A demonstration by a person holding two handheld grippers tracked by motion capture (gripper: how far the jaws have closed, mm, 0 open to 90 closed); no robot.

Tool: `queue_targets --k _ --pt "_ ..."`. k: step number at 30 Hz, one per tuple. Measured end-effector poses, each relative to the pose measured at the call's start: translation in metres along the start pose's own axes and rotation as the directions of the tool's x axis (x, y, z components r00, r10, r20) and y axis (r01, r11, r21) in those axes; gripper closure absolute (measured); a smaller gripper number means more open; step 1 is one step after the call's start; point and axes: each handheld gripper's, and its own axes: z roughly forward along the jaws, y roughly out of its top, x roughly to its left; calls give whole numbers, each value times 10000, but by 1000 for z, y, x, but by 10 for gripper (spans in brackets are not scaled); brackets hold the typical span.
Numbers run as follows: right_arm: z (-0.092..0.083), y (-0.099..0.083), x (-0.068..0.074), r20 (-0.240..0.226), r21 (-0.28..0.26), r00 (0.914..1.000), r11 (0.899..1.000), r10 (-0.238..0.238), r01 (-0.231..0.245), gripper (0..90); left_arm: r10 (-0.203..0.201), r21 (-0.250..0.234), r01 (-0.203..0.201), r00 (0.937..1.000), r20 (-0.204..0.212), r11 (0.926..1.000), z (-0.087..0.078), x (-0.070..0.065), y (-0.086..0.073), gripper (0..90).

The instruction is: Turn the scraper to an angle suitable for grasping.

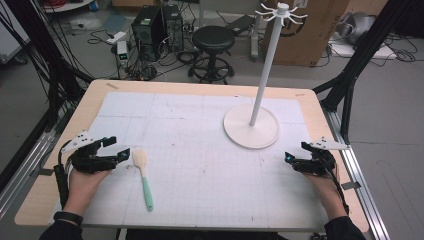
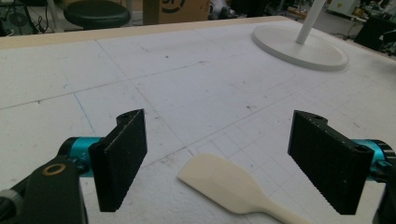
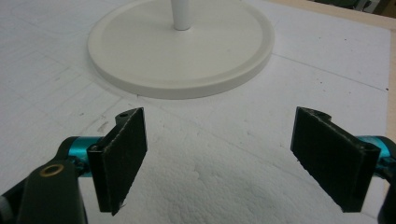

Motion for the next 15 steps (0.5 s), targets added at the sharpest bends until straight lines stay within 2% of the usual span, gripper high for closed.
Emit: queue_targets --k 9,10,11,13,14,15 --pt "3 0 0 -105 16 9999 9999 -136 137 206 25 231 -32 9995 323 9997 -3 -1 0 220" --pt "3 0 0 -130 27 9999 9999 -111 112 209 -10 220 0 9988 483 9998 -6 -3 1 221" --pt "3 0 0 -111 33 9999 9999 -128 128 209 -10 220 0 9988 483 9998 -6 -3 1 237" --pt "3 0 -1 -105 4 9999 9999 -117 117 216 319 123 -333 9941 1038 9994 -15 -8 4 314" --pt "2 0 -1 -96 -11 9999 9999 -113 113 220 319 123 -333 9941 1038 9994 -15 -8 4 361" --pt "3 0 -1 -70 11 9999 9999 -111 111 223 497 176 -522 9916 1192 9985 -19 -10 5 435"
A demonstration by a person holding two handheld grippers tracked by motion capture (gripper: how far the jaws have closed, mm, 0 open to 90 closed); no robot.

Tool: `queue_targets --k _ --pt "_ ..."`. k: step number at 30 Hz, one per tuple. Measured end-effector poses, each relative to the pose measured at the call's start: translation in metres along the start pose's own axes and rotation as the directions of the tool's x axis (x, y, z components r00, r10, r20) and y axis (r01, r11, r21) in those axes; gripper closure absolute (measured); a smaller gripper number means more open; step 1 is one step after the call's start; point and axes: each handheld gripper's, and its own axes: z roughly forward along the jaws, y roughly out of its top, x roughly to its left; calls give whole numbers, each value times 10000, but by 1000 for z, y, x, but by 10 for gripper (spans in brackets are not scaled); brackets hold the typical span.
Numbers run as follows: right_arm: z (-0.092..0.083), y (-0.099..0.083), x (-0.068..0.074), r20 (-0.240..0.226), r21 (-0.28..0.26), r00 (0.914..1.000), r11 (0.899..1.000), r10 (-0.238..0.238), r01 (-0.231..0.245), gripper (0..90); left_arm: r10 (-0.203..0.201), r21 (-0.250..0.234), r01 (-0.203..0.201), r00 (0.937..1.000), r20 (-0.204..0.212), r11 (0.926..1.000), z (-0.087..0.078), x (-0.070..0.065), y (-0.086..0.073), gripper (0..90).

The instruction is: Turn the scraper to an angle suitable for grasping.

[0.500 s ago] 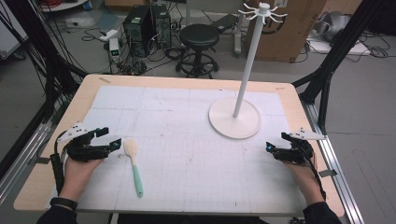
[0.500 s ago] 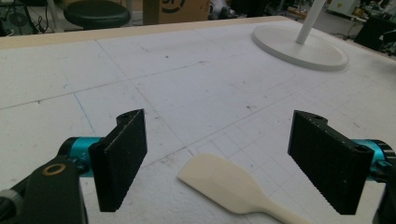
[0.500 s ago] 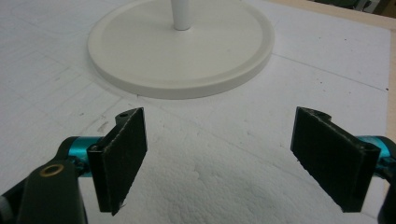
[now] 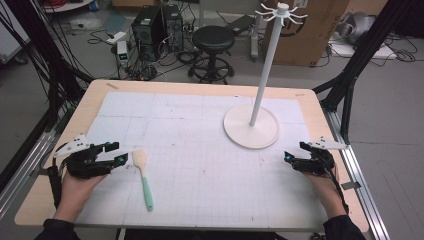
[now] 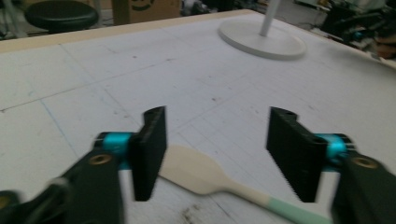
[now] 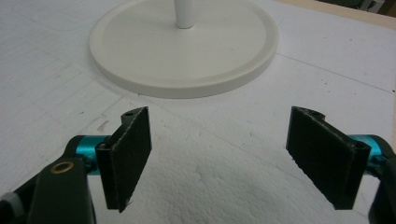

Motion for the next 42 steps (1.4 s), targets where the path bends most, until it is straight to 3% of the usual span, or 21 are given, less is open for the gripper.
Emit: queue_targets --k 1,6,7,8,10,11,14,18,21,22,24,32,42 --pt "0 0 0 0 0 10000 10000 0 0 223 130 132 -132 9998 129 9998 -2 -2 -1 435" --pt "1 0 0 -29 82 9999 9999 -102 102 233 514 644 -557 9964 674 9964 -8 -13 -17 687" --pt "1 0 0 -29 88 9999 9999 -120 120 236 657 1022 -746 9940 879 9920 -9 -17 -23 728" --pt "1 0 1 -22 90 9999 9999 -132 132 237 657 1022 -746 9940 879 9920 -9 -17 -23 761" --pt "1 0 1 -12 113 9999 9998 -142 142 237 751 1191 -910 9884 1317 9887 -9 -21 -26 842" --pt "2 0 1 -10 110 9999 9998 -145 146 238 921 1456 -1157 9829 1595 9826 -7 -28 -29 868" --pt "2 0 1 3 145 9998 9997 -183 183 241 993 2113 -1409 9755 1961 9672 0 -36 -33 897" --pt "2 0 2 -13 178 9998 9996 -205 205 243 1007 2978 -1762 9625 2520 9382 13 -42 -37 898" --pt "2 0 2 -4 198 9998 9996 -219 219 243 1161 3475 -2092 9558 2700 9141 23 -47 -40 898" --pt "2 0 2 1 201 9997 9995 -241 241 243 1161 3475 -2092 9558 2700 9141 23 -47 -40 898" --pt "2 0 2 -15 199 9997 9995 -227 227 245 1317 3567 -2301 9511 2794 9054 29 -51 -37 898" --pt "4 -1 3 -9 261 9996 9993 -269 269 248 1445 3636 -2377 9533 2653 9007 42 -57 -33 897" --pt "4 0 4 -44 300 9994 9990 -338 340 253 1394 3789 -2141 9666 2149 9004 73 -68 -22 896"
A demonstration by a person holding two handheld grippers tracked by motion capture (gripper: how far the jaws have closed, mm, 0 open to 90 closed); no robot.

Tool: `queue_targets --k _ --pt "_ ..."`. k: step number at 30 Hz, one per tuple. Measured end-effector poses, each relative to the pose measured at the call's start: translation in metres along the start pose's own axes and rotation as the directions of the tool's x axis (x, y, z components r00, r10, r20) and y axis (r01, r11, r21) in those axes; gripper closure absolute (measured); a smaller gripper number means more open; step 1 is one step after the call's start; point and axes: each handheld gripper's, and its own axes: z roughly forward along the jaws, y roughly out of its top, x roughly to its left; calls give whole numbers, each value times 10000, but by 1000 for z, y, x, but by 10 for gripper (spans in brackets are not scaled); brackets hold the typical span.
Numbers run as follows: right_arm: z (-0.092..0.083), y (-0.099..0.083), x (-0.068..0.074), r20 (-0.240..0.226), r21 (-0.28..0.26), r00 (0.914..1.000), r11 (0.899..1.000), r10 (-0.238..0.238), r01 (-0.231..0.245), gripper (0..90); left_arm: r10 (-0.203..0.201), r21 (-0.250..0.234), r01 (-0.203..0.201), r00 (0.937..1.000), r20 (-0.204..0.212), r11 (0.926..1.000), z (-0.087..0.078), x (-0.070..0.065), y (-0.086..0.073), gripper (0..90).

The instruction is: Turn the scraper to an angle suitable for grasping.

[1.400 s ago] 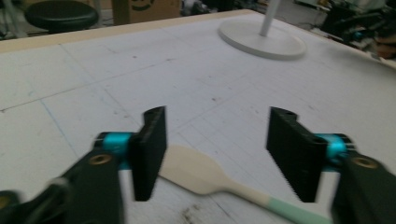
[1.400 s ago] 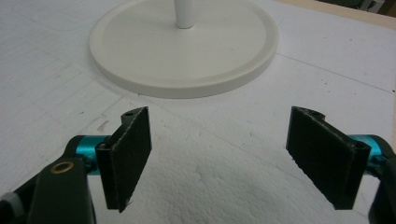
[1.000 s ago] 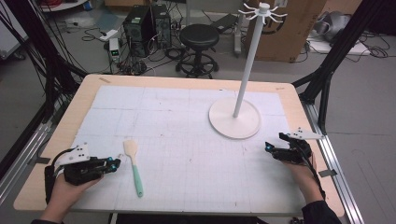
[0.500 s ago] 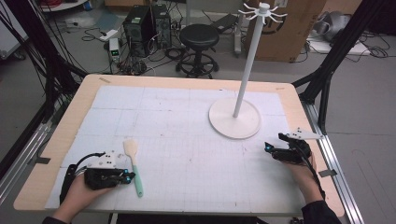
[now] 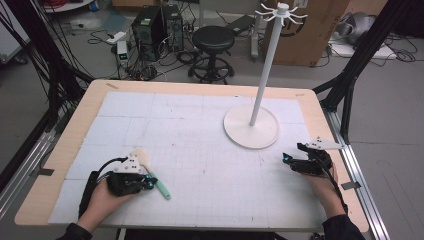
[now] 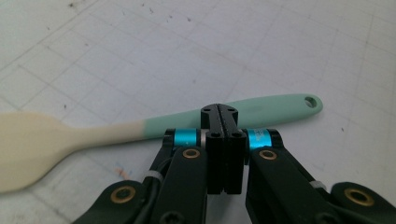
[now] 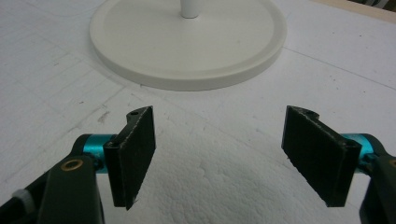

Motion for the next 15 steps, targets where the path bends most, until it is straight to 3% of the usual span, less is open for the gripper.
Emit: queue_targets --k 15 --pt "3 0 1 -51 105 9998 9998 -169 170 263 -121 -140 111 9970 -767 9998 30 4 26 894"
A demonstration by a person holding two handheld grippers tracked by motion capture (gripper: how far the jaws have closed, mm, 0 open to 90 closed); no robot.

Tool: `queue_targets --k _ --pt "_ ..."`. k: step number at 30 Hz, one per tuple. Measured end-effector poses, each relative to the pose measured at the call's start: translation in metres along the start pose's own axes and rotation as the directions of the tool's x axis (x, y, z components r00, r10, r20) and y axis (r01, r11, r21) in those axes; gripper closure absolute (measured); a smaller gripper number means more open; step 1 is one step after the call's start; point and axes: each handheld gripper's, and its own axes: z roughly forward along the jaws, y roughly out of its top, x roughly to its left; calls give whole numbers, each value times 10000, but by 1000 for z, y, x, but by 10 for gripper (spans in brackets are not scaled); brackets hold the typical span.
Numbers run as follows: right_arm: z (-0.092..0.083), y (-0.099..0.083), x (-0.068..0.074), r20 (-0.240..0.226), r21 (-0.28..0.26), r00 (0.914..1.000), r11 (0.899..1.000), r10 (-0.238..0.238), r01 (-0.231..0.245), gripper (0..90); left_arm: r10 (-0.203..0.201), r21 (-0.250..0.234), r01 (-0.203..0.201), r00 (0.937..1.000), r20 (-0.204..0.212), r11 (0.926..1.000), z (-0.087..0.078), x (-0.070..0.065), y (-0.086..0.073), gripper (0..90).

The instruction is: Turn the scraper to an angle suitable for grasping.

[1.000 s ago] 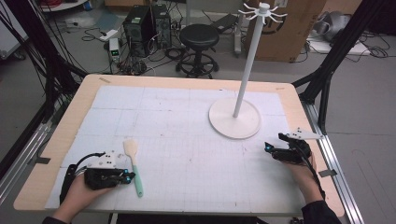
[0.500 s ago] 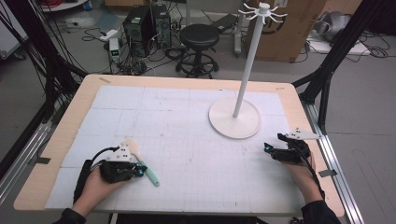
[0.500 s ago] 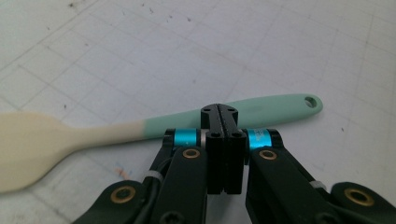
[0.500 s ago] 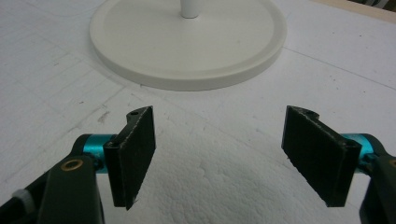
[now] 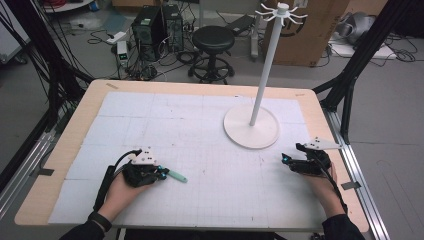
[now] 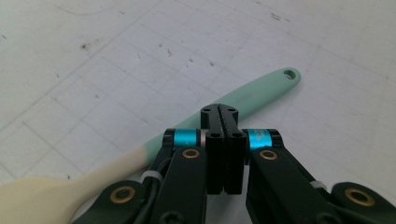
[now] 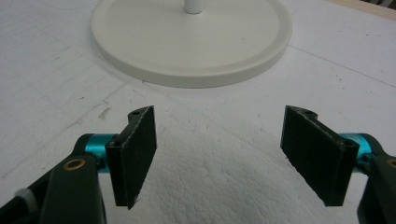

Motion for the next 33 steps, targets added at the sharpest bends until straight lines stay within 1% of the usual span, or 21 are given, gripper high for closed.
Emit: queue_targets --k 3,4,7,9,12,13,14,16,20,21,22,24,25,26,27,28,29,30,31,32,33 --pt "1 0 0 2 32 10000 10000 -37 36 266 -268 39 269 9994 -197 9996 8 2 8 894" --pt "1 0 0 -5 15 10000 10000 -72 72 267 -268 39 269 9994 -197 9996 8 2 8 894" --pt "2 0 0 -32 16 9999 9999 -139 139 270 -448 104 452 9982 -407 9989 15 5 15 889" --pt "2 0 1 -47 51 10000 10000 -80 80 272 -666 23 668 9962 -557 9978 21 6 19 889" --pt "3 0 0 -55 52 9998 9998 -168 169 275 -898 28 902 9937 -665 9959 27 10 25 890" --pt "4 0 1 -71 65 9998 9998 -168 168 276 -999 133 1013 9918 -800 9948 31 12 30 889" --pt "4 0 1 -69 96 9998 9997 -212 213 276 -999 133 1013 9918 -800 9948 31 12 30 889" --pt "5 1 1 -95 139 9997 9997 -222 223 276 -997 136 1016 9899 -1009 9947 36 15 36 889" --pt "6 1 2 -134 151 9996 9996 -252 254 279 -1629 -108 1627 9808 -1069 9866 40 22 37 889" --pt "6 1 2 -138 161 9995 9995 -273 275 280 -1629 -108 1627 9808 -1069 9866 40 22 37 889" --pt "6 0 2 -141 158 9995 9994 -296 298 280 -2011 -338 1986 9741 -1037 9795 42 27 36 889" --pt "7 1 2 -148 157 9995 9995 -287 289 282 -2374 -587 2324 9661 -1014 9708 44 30 36 889" --pt "7 1 2 -148 157 9995 9995 -287 289 282 -2374 -587 2324 9661 -1014 9708 44 30 36 889" --pt "7 1 3 -167 182 9994 9994 -288 291 282 -2520 -688 2459 9622 -1029 9669 45 32 36 889" --pt "7 1 3 -160 178 9994 9994 -295 298 282 -2634 -722 2563 9575 -1179 9639 47 35 38 889" --pt "7 1 3 -156 161 9994 9994 -314 317 283 -2634 -722 2563 9575 -1179 9639 47 35 38 889" --pt "7 1 3 -154 170 9994 9993 -320 323 283 -2687 -807 2589 9505 -1558 9625 50 35 40 889" --pt "7 1 3 -156 162 9994 9994 -310 313 283 -2687 -807 2589 9505 -1558 9625 50 35 40 888" --pt "7 1 3 -161 168 9994 9994 -299 302 283 -2777 -815 2675 9464 -1650 9601 52 36 42 889" --pt "6 1 3 -168 189 9994 9994 -294 297 283 -3061 -996 2920 9335 -1867 9512 53 37 42 888" --pt "6 1 3 -168 189 9994 9994 -294 297 283 -3061 -996 2920 9335 -1867 9512 53 37 42 888"
